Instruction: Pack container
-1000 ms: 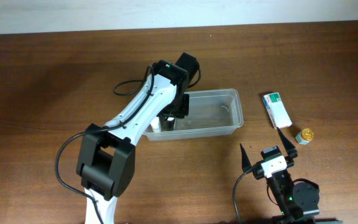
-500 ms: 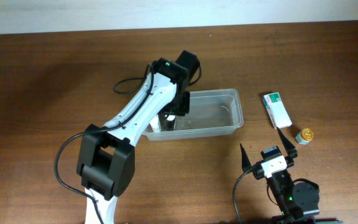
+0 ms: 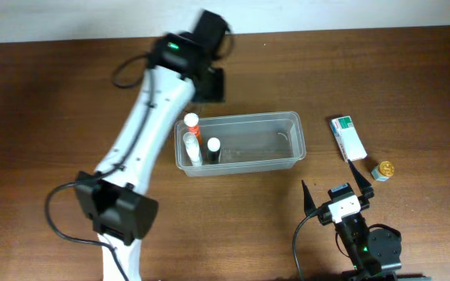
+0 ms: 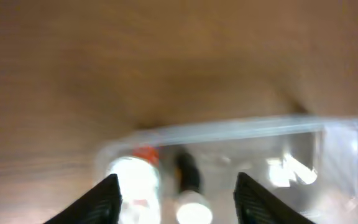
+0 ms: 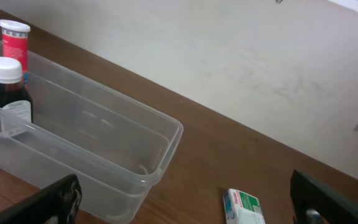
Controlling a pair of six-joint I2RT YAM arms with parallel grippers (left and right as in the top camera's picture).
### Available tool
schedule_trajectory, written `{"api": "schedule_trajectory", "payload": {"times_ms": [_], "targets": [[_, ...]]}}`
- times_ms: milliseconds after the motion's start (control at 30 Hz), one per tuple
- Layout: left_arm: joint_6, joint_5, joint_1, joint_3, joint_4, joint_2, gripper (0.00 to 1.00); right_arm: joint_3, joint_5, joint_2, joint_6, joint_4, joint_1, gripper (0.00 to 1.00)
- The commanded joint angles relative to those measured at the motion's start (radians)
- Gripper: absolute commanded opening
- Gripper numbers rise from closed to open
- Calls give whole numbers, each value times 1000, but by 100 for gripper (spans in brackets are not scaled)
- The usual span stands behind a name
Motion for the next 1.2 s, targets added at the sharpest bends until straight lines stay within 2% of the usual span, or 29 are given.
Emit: {"api": "schedule_trajectory", "payload": {"times_ms": [0, 67, 333, 500, 700, 1167], "targets": [[11, -40, 130, 31, -29, 1, 76, -5, 6, -6, 9, -7, -8, 98], [10, -97, 210, 29, -67, 1, 99, -5, 6, -6, 9, -7, -8, 98], [10, -125, 457, 28, -110, 1, 99, -5, 6, -6, 9, -7, -8, 98], [10, -125, 541, 28, -110, 1, 99, -5, 6, -6, 9, -7, -8, 98], [10, -125, 592, 28, -110, 1, 99, -5, 6, -6, 9, -7, -8, 99], [10, -124, 596, 28, -110, 1, 99, -5, -7, -6, 27, -3, -8, 98]]}}
